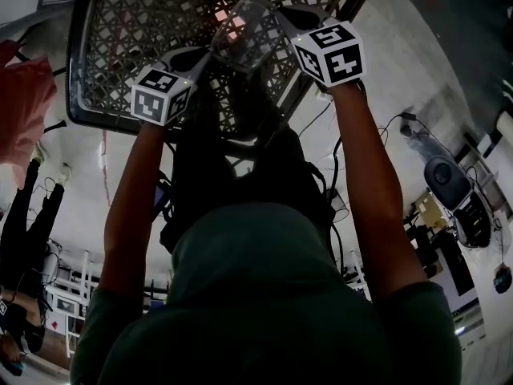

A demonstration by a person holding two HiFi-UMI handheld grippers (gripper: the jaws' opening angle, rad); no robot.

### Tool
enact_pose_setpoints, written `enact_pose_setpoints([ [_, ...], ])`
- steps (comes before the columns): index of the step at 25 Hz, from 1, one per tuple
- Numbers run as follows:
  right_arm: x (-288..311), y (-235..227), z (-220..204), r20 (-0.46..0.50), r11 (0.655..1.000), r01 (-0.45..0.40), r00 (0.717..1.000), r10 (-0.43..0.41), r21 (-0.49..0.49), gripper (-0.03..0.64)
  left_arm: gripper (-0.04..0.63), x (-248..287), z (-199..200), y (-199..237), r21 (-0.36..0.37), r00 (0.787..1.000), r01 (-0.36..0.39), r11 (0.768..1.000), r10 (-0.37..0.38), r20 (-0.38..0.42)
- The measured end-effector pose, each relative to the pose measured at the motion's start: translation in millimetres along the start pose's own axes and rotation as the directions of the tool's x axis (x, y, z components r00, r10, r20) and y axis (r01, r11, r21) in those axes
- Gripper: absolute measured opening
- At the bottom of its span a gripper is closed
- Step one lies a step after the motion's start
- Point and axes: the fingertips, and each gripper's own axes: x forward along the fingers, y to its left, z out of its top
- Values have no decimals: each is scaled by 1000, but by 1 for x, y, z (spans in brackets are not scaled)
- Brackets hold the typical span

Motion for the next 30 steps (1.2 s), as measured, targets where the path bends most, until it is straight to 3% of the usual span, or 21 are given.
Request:
enact_pose_setpoints([
  [5, 8, -7, -4, 6, 1000, 15, 1000, -15, -28, 6, 32, 2, -2, 0, 6, 1000, -17, 1000, 18, -13],
  [10, 30, -16, -17, -66, 999, 4, 998, -7, -54, 91, 41, 4, -2, -1, 12, 999, -28, 1000, 28, -29],
  [17, 35, -18, -23, -74, 999, -48, 996, 49, 11, 75, 41, 4, -4, 1, 5, 999, -28, 1000, 28, -35],
  [23, 36, -18, -24, -128, 997, -79, 989, 75, -24, 60, 32, 6, -2, 2, 2, 999, -26, 1000, 26, -40],
  [30, 33, -20, -21, -122, 984, -154, 979, 164, 85, 61, 32, 6, -2, 1, 4, 999, -28, 1000, 29, -41],
])
